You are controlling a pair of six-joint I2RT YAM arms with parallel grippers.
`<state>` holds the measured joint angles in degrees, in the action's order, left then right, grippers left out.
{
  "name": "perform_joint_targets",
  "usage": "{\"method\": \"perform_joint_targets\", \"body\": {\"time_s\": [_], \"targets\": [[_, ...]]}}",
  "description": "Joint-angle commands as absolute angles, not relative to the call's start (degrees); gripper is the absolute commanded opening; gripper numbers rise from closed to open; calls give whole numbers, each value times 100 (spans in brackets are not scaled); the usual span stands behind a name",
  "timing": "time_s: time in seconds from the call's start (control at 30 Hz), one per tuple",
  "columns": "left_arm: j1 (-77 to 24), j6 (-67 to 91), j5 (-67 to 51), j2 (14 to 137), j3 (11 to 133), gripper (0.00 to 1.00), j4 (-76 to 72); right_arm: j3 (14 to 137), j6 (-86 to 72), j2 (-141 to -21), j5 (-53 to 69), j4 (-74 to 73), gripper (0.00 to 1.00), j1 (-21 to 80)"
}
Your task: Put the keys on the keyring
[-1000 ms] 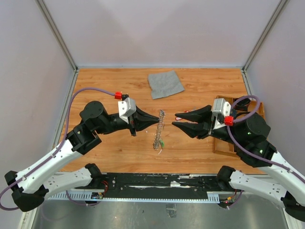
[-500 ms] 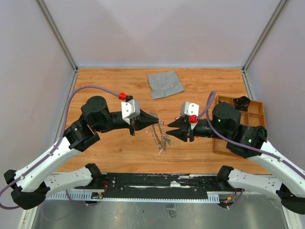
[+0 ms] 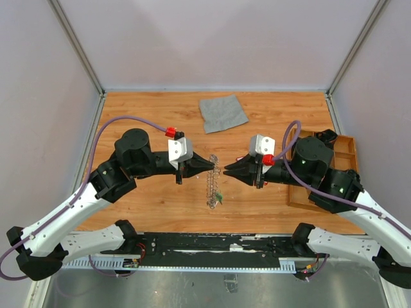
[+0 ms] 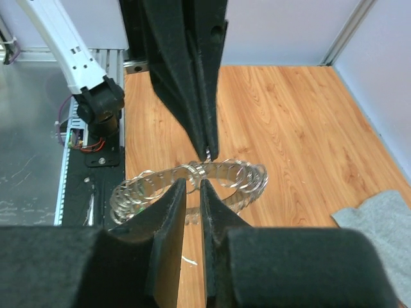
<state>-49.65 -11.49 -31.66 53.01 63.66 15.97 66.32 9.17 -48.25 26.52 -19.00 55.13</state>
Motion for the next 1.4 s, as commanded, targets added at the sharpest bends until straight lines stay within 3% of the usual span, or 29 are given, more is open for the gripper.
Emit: {"method": "perform_joint_targets", "body": {"time_s": [0.0, 0.3, 0.73, 1.37], "targets": [[-5010, -1220, -3404, 5288, 6573, 1, 1419, 6947, 960, -4959, 2083, -1819, 13, 5563], [-5010, -1227, -3507, 5265, 6552, 1, 1410, 6911, 1088, -5130, 1630, -2021, 14, 5563], [-5010, -1164, -3288, 5219, 6504, 1, 1327, 6823, 965, -5187, 2528, -1976, 28, 5566], [-5010, -1137, -3169, 5187, 6469, 1, 1292, 6722, 800, -5293, 2575, -1766, 36, 5610]]}}
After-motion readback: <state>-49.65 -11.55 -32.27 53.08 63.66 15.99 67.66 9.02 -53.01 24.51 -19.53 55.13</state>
